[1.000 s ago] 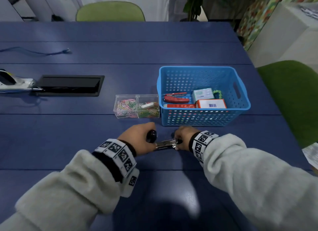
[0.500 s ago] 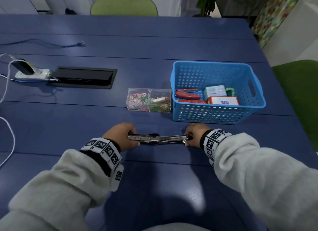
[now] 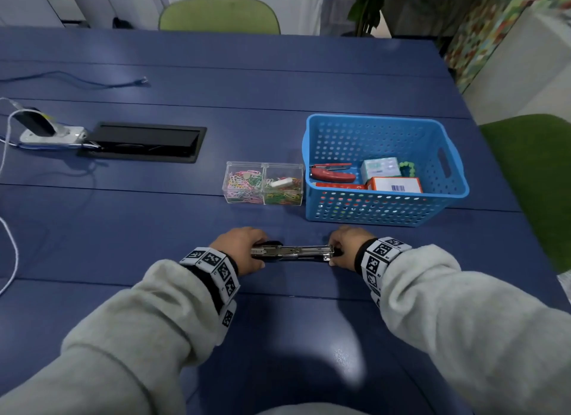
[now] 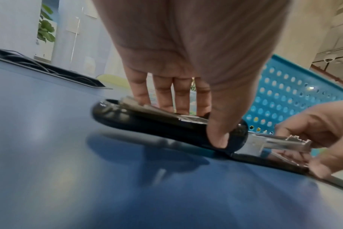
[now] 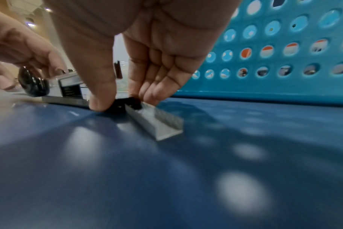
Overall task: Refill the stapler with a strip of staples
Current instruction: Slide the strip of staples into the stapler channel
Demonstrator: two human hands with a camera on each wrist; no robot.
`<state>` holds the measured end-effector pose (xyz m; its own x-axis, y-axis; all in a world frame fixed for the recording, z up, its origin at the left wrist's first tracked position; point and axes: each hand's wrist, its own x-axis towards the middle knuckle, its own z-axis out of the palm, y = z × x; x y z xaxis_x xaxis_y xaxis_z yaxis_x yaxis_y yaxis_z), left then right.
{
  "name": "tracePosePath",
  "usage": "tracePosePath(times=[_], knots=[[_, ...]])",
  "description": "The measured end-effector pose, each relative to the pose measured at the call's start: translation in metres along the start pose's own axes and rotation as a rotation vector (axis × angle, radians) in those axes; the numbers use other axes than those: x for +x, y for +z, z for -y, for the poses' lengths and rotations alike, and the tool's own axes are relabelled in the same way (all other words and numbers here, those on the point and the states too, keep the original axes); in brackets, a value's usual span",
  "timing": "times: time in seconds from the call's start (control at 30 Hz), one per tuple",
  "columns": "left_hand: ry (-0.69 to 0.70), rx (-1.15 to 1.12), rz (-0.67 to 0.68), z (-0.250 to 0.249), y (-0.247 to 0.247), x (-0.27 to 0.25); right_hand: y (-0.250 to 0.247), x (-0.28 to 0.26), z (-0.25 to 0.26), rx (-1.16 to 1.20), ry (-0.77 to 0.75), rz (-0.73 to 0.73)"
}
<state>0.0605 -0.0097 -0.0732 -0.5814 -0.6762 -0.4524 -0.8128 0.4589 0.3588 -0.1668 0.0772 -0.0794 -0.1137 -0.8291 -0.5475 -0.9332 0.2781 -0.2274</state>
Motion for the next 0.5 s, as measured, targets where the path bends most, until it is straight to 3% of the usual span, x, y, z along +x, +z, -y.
tracePosePath(times=[0.2,0.33,0.5], knots=[[0.031,0.024,0.011,-0.006,0.001,0.006,0.003,-0.024,-0.031,0.058,0.072,-0.072],[0.036,0.023,0.012,-0.006,0.001,0.005,0.009,-0.037,-0.044,0.028,0.152,-0.035],[0.072,0.06,0.039,-0.009,0.0,0.003,0.007,-0.036,-0.037,-0.009,0.132,-0.021]])
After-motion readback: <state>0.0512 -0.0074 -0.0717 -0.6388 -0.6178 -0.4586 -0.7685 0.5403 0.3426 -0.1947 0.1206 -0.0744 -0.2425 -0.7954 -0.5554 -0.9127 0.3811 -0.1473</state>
